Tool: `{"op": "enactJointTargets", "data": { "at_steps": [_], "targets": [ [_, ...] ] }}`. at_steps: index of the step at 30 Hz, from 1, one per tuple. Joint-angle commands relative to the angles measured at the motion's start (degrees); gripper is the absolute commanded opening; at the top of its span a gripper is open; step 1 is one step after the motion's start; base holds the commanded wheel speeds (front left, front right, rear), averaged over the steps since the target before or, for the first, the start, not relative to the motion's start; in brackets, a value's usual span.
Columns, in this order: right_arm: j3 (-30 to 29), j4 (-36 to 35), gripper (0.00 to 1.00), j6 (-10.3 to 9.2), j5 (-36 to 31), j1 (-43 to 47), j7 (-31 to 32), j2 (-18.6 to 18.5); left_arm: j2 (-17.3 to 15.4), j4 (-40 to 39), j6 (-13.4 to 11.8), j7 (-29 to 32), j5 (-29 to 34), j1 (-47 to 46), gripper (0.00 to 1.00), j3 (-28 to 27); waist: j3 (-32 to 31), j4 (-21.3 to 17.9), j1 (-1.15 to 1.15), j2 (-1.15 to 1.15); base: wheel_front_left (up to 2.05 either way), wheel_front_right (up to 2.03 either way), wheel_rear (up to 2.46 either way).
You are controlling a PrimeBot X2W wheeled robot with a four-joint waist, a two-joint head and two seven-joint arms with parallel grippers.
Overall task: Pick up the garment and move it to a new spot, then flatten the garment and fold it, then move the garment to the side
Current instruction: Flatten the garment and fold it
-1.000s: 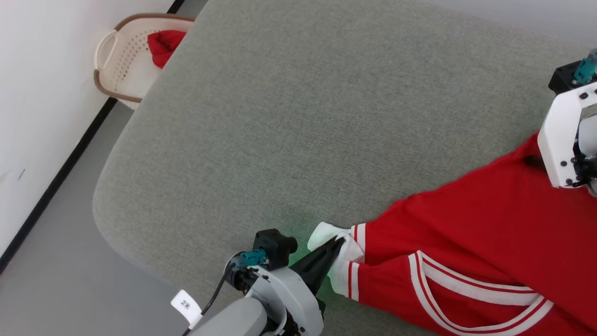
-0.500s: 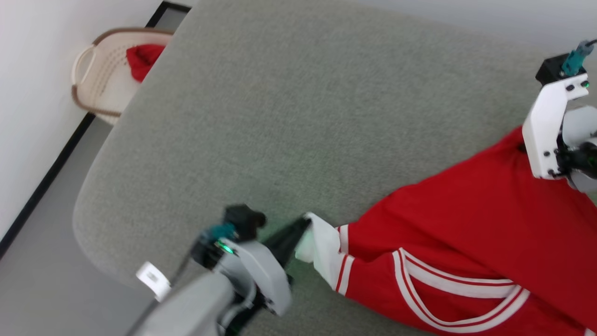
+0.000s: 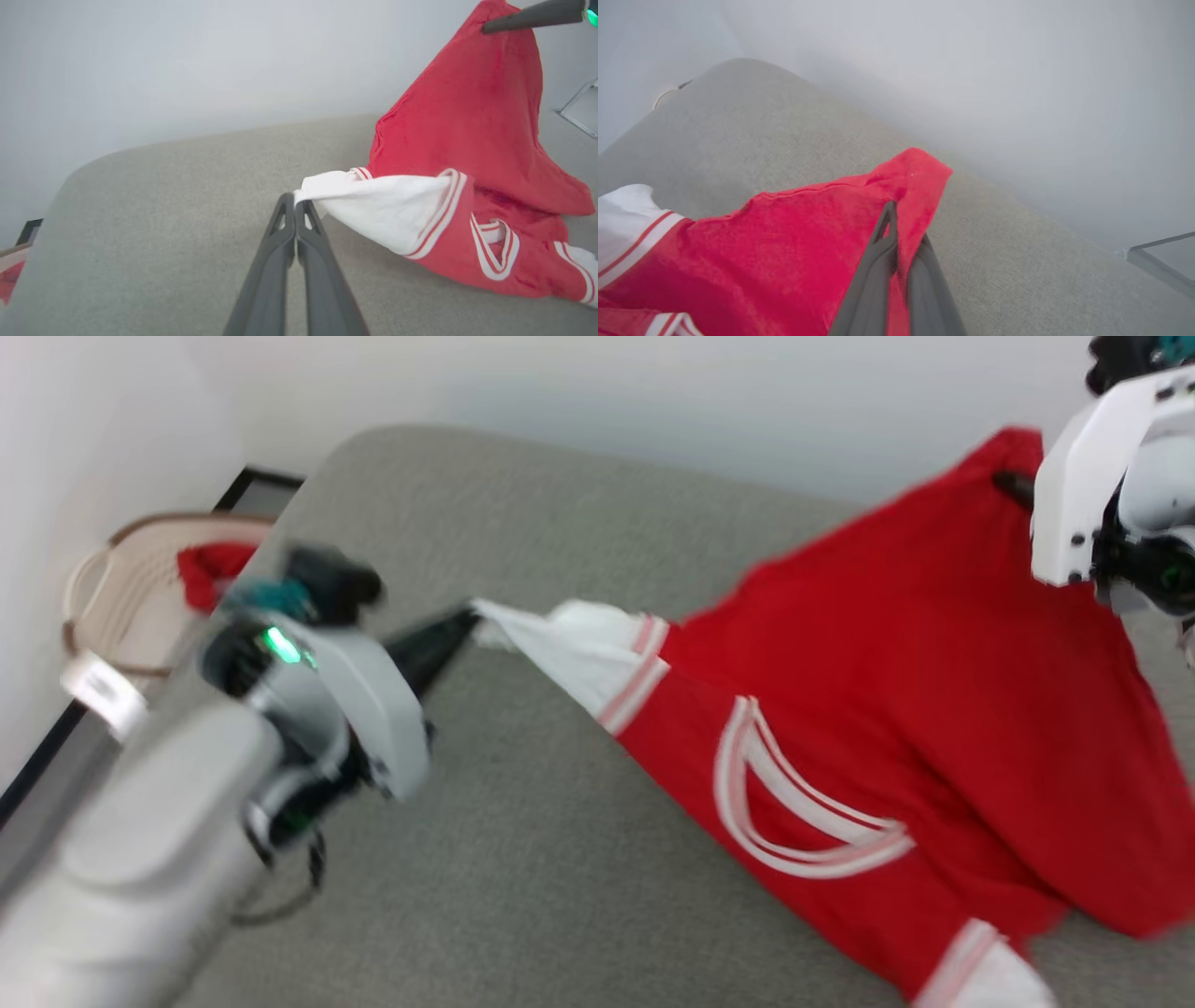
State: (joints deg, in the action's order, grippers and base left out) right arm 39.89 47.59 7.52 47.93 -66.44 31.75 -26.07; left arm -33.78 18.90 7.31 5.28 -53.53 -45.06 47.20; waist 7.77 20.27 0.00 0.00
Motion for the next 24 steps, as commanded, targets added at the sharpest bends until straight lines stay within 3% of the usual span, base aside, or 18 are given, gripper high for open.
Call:
{"op": "enactJointTargets", "data": {
  "at_steps": [1, 8, 12, 24],
  "targets": [
    [-0.74, 0.68, 0.00, -0.05, 0.14, -1.28, -2.02, 0.65, -1.16, -0.13, 0.17, 1.70, -1.65, -2.34, 0.00, -1.14, -5.03, -4.36, 0.00, 0.00, 0.00, 0.00, 0.00],
    [-3.94, 3.97, 0.00, -0.05, -2.03, -5.33, -12.01, 3.36, -3.11, 3.43, 0.21, 7.54, -3.60, -13.11, 0.00, -2.00, -8.33, -7.43, 0.00, 0.00, 0.00, 0.00, 0.00],
    [-5.14, 5.61, 0.00, -0.06, -3.83, -8.12, -16.75, 4.93, -2.47, 7.93, 0.21, 8.71, -2.92, -19.75, 0.00, -1.92, -8.77, -9.16, 0.00, 0.00, 0.00, 0.00, 0.00],
    [-6.47, 9.63, 0.00, -0.06, -6.37, -15.52, -24.83, 8.17, 0.22, 23.33, 0.21, 3.73, 2.52, -39.07, 0.00, 0.83, -7.86, -13.76, 0.00, 0.00, 0.00, 0.00, 0.00]
  ]
}}
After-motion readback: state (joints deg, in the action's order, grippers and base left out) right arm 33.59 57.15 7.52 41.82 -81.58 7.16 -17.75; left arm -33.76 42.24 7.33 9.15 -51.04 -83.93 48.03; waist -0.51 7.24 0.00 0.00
